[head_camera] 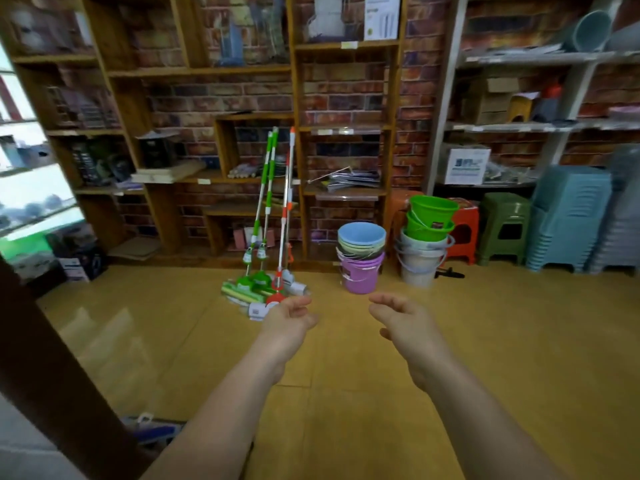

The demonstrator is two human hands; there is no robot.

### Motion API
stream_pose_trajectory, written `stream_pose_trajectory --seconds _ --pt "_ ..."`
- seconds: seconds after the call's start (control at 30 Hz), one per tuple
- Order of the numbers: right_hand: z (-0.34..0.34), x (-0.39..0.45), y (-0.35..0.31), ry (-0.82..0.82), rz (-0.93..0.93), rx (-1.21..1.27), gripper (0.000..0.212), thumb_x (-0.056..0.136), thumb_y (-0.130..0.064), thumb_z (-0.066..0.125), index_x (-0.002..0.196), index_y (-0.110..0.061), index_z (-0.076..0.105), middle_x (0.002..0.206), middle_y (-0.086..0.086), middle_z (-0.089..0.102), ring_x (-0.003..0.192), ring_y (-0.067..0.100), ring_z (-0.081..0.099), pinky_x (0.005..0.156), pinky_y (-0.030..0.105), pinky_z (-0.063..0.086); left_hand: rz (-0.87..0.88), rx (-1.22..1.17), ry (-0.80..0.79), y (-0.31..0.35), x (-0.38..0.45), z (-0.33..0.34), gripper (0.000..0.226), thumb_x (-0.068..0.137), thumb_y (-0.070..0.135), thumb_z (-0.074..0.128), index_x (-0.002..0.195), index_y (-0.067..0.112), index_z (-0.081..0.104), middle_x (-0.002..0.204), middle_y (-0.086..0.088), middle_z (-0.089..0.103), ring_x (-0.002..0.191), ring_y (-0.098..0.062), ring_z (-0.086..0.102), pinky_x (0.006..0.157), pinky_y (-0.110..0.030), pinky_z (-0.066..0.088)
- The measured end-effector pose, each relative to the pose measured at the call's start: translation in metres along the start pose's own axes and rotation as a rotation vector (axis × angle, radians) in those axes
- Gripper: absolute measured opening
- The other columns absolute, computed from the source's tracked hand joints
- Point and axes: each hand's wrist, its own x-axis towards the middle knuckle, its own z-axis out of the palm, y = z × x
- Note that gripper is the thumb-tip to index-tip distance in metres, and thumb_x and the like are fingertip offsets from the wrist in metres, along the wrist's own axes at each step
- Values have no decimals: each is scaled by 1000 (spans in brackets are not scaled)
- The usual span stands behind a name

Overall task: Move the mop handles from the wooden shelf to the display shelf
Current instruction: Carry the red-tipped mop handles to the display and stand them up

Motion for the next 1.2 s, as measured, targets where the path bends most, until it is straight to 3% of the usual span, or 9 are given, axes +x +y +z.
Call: stream_pose_trajectory --seconds 0.17,0.37,0.53,0.7,0.87,1.03,1.2 --pt "2 83 0 -87 19 -73 18 92 -15 53 106 -17 62 103 0 58 98 14 51 87 29 43 -58 -43 53 16 60 26 39 91 13 55 130 14 50 124 -7 52 107 -17 47 90 -29 35" --pt "51 177 -1 -222 55 -48 17 91 -15 52 105 -19 60 88 -16 50 97 12 49 94 34 45 -137 -89 160 10 139 14 36 91 12 55 127 15 53 127 -9 52 112 -19 47 94 -30 36" --pt "113 265 3 -284 51 -28 16 91 -12 52 104 -16 61 89 -16 52 81 1 49 82 28 40 -145 -116 193 3 233 -13 35 92 13 53 127 16 52 124 -5 53 108 -15 48 90 -28 36" --pt "170 361 -14 -283 71 -32 15 92 -14 52 103 -16 62 91 -11 55 80 0 48 78 27 41 -130 -162 189 13 344 -51 32 93 12 52 124 16 52 117 -3 56 108 -16 49 89 -29 36" --pt "212 443 -38 -269 80 -26 12 92 -11 51 98 -16 60 82 -13 54 71 -1 48 61 15 42 -117 -144 178 34 436 -82 27 92 11 52 118 20 53 92 9 56 91 -10 52 83 -26 39" --pt "257 525 -41 -272 99 -10 11 93 -12 51 97 -18 59 83 -13 53 74 -1 47 61 15 41 -159 -131 157 38 522 -110 23 91 10 55 110 23 56 98 6 60 95 -12 55 83 -27 42" --pt "319 625 -39 -303 88 -32 14 93 -15 51 89 -25 60 89 -13 57 81 -1 50 65 19 41 -184 -62 219 39 627 -144 37 92 8 53 128 14 53 127 -6 56 112 -19 51 91 -29 41"
